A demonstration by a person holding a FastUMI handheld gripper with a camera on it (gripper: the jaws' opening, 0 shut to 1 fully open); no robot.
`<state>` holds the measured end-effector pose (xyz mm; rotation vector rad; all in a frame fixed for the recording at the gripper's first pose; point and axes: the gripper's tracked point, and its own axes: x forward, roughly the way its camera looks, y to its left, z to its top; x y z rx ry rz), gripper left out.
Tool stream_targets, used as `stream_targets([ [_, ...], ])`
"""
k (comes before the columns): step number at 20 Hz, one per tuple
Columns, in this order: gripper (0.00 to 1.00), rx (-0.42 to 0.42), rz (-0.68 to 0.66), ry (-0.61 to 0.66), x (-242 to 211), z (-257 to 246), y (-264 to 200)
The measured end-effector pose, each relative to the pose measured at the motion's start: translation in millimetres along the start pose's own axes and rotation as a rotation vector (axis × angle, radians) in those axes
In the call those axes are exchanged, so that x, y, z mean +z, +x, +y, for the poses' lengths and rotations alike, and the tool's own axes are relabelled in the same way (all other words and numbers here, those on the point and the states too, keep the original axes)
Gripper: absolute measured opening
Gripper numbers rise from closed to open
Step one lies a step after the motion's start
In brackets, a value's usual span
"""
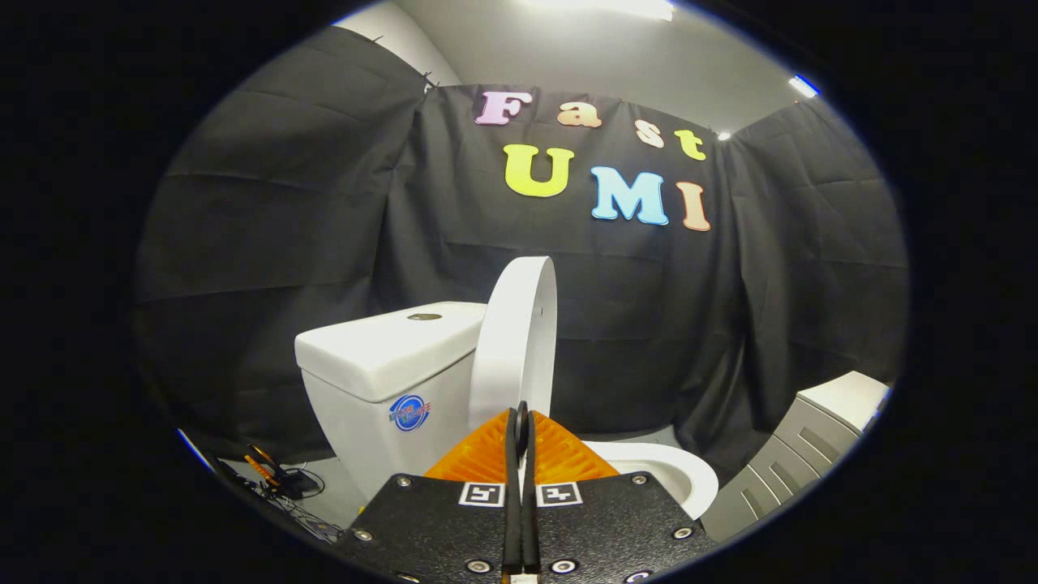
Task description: Open the toilet lid.
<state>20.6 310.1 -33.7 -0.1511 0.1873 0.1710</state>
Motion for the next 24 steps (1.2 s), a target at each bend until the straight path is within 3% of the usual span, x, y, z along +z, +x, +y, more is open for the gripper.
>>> stream_targets([
  [11,0.0,0.049,-0.033,-0.096,4,35,4],
  [24,0.0,0.077,-0.069,-0.053,4,44,10],
])
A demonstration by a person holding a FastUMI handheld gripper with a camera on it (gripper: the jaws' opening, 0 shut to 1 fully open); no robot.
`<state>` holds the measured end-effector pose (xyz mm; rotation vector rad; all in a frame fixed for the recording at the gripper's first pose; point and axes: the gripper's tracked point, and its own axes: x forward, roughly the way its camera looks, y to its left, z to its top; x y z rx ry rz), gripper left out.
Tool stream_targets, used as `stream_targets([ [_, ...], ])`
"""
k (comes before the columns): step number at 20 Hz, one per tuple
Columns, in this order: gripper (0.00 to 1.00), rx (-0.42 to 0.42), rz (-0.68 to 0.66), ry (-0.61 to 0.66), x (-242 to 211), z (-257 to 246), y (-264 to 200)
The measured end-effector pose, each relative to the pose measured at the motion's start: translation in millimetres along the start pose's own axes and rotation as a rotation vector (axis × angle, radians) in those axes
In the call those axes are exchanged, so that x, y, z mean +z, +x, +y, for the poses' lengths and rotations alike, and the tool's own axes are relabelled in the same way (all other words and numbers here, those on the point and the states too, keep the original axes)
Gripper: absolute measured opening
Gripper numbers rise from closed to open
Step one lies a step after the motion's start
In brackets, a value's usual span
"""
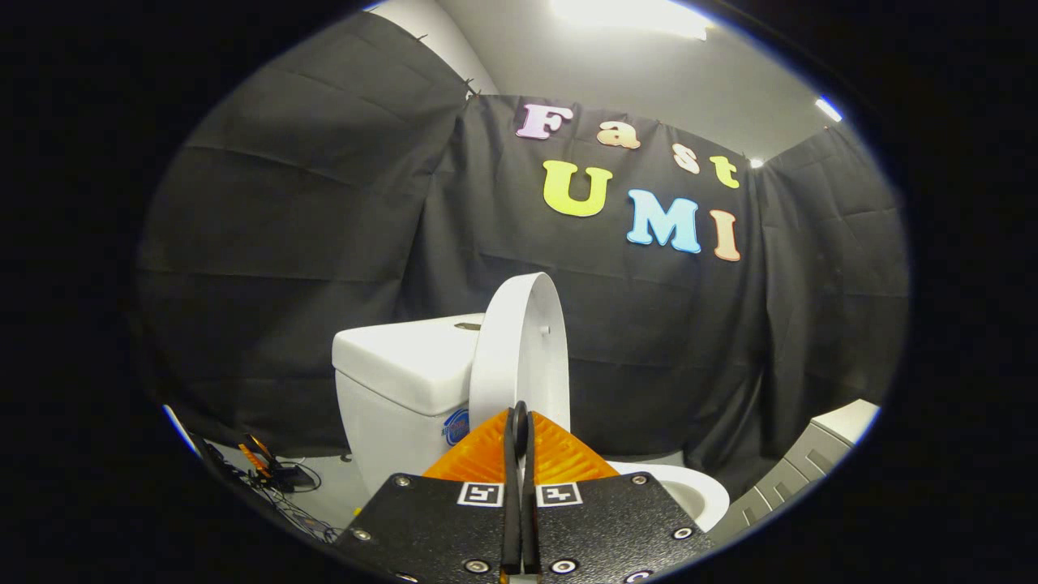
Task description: Open the toilet lid.
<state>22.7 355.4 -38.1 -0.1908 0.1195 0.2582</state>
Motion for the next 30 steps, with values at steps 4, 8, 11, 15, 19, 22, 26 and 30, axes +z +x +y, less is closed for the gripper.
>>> stream_targets([
  [4,0.19,0.105,0.019,0.024,1,15,-1],
  [8,0.97,0.083,-0.049,0.046,22,8,-15],
  [11,0.95,0.097,-0.054,0.062,29,13,-19],
  [15,0.95,0.104,-0.068,0.082,44,5,-34],
  [19,0.95,0.101,-0.084,0.072,51,-18,-46],
  [22,0.95,0.079,-0.091,0.084,51,-46,-50],
  [26,0.95,0.033,-0.092,0.119,56,-91,-51],
  [30,0.95,-0.022,-0.103,0.144,60,-137,-54],
])
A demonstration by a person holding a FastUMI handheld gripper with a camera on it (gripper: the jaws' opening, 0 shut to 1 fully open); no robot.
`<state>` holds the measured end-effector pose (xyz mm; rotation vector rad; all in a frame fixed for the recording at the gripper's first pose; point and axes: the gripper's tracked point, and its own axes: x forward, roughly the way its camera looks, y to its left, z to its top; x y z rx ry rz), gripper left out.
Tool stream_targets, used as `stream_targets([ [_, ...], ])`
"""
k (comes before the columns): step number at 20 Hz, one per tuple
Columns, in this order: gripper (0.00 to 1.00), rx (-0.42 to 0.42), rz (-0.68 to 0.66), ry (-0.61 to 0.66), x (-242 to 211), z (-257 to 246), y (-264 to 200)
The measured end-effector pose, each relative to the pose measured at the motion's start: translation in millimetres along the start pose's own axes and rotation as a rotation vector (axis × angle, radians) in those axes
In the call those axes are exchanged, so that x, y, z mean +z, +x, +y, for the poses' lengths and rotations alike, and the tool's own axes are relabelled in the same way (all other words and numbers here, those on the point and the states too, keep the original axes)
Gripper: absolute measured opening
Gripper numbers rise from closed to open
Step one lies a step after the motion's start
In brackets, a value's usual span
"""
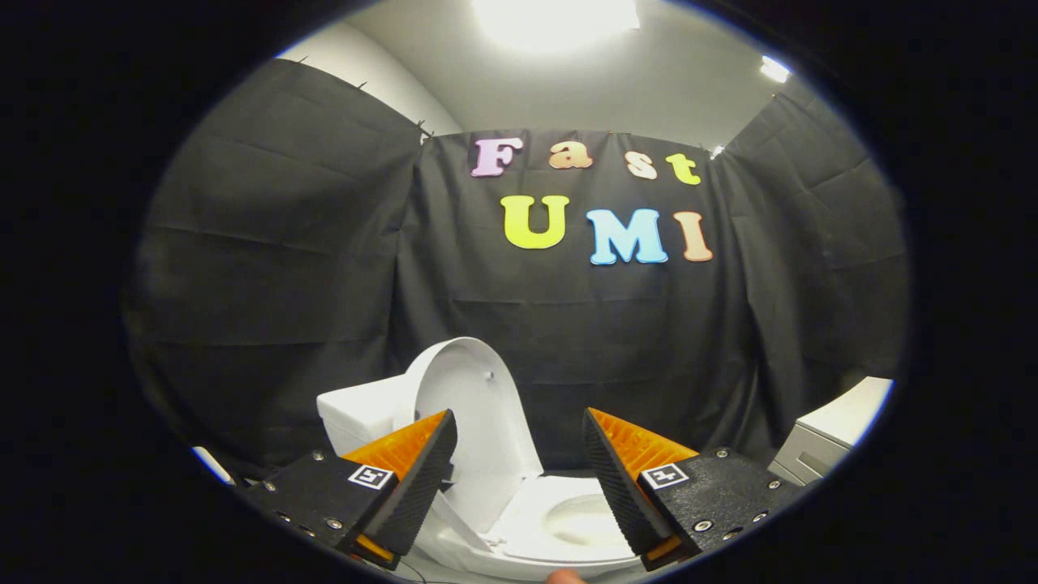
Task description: Open the toilet lid.
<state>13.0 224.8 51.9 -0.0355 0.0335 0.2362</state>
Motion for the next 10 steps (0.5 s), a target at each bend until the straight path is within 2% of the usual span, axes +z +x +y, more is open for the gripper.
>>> stream_targets([
  [10,0.95,-0.134,-0.026,-0.018,6,-106,-33],
])
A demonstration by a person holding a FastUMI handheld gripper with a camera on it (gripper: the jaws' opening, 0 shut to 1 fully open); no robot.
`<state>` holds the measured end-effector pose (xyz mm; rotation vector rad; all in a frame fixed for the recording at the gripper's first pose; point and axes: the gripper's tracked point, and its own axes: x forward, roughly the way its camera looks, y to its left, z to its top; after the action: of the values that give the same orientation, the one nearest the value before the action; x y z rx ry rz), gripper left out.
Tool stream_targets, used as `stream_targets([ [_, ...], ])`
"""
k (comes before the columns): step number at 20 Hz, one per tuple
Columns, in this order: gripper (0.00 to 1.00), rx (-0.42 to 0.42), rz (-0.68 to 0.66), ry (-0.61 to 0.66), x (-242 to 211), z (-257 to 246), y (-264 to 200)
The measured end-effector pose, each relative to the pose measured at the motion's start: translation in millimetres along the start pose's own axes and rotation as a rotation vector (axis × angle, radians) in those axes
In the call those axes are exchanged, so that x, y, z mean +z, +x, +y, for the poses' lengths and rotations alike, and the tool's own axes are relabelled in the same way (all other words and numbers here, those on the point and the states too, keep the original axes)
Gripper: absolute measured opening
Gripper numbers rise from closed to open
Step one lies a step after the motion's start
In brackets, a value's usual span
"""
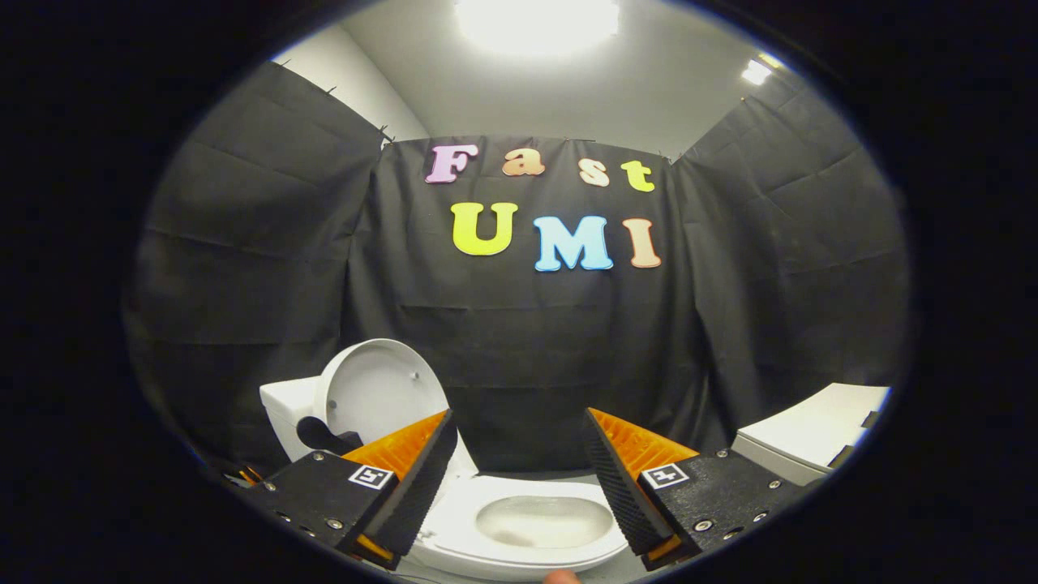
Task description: Open the toilet lid.
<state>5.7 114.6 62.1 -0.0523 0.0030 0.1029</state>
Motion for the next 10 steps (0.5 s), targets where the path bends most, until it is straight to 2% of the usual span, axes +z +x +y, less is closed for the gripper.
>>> stream_targets([
  [10,0.95,-0.019,0.03,-0.055,-29,-51,-31],
])
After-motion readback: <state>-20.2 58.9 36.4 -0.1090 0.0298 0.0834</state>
